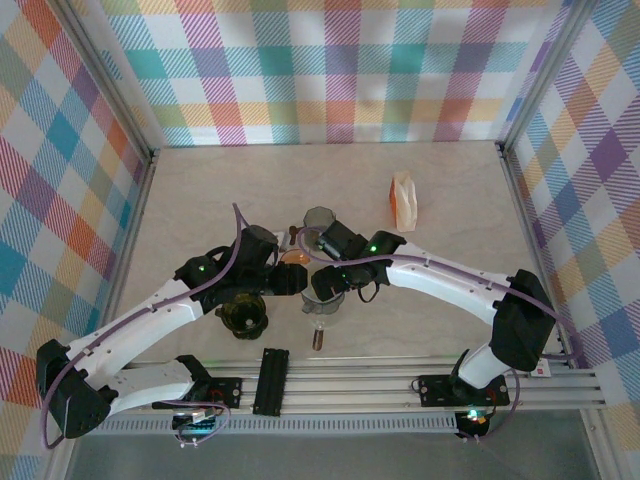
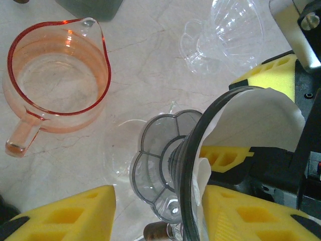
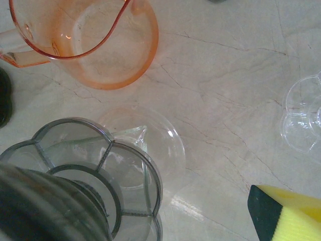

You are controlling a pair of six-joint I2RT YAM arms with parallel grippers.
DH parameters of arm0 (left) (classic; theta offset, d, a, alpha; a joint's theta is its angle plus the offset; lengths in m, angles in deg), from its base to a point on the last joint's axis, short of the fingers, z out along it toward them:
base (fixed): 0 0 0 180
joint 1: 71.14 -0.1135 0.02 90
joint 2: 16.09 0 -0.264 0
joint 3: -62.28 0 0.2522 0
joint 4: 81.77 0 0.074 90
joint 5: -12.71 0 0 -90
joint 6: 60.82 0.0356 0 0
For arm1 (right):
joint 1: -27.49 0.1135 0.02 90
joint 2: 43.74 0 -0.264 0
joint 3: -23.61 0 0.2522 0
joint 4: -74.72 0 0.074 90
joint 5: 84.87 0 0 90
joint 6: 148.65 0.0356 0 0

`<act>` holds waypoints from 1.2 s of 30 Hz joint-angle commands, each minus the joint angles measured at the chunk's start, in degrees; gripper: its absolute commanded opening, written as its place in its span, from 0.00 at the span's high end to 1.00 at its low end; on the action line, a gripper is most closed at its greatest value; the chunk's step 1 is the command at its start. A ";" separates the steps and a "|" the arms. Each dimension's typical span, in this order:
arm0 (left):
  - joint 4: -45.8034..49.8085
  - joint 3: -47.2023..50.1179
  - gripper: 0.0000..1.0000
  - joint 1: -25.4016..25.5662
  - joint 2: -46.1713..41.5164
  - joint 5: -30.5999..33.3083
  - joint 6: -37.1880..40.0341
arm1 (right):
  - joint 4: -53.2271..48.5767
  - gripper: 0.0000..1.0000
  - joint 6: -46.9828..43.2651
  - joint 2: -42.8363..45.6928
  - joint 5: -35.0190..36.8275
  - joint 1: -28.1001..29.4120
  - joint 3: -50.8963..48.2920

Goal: Place the coffee filter in the dripper

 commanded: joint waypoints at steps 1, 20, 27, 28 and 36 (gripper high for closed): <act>0.11 0.43 0.51 0.38 0.25 -0.33 0.00 | -1.35 0.09 -0.41 -0.11 2.94 0.47 -0.61; -0.77 0.60 0.52 0.36 1.18 -0.99 -0.45 | -1.14 0.09 0.05 -0.82 3.17 0.48 -2.07; -1.12 0.86 0.53 0.37 1.09 -1.15 -0.73 | -2.01 0.09 -0.52 1.51 3.54 0.46 0.74; -1.11 0.95 0.53 0.30 1.16 -1.15 -0.73 | -2.01 0.08 -0.66 2.30 3.73 0.41 1.22; -1.27 0.91 0.53 0.34 1.18 -1.07 -0.89 | -2.29 0.08 -0.97 4.36 3.05 0.46 2.19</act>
